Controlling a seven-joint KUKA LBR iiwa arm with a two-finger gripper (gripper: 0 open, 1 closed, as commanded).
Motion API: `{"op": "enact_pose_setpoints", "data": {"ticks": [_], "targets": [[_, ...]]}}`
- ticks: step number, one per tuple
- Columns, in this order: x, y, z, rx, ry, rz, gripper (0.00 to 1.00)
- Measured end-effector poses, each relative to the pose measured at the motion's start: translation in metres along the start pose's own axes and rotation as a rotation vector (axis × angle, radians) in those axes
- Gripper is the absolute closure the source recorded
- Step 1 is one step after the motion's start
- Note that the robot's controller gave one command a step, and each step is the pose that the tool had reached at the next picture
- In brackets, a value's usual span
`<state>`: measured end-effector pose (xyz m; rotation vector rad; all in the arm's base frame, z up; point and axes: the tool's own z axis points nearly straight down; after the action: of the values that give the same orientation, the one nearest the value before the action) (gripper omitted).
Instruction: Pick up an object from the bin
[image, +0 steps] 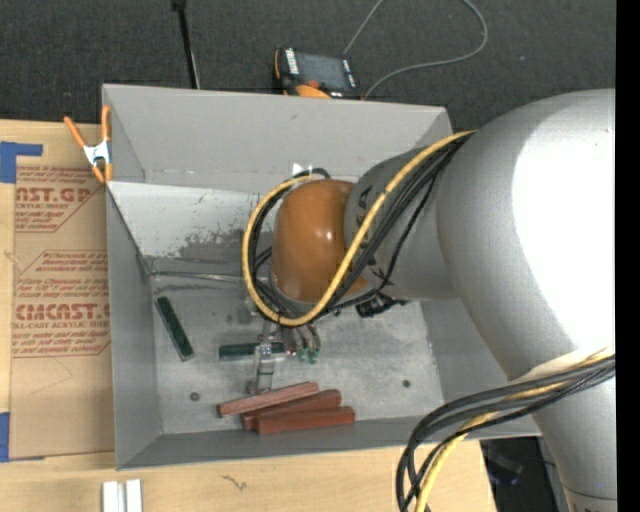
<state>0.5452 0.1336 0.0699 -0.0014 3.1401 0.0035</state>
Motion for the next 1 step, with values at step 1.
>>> {"op": "enact_pose_setpoints", "data": {"ticks": [1], "targets": [[-0.0002, 0.0000, -0.0006, 0.000, 0.000, 0.000, 1.00]]}}
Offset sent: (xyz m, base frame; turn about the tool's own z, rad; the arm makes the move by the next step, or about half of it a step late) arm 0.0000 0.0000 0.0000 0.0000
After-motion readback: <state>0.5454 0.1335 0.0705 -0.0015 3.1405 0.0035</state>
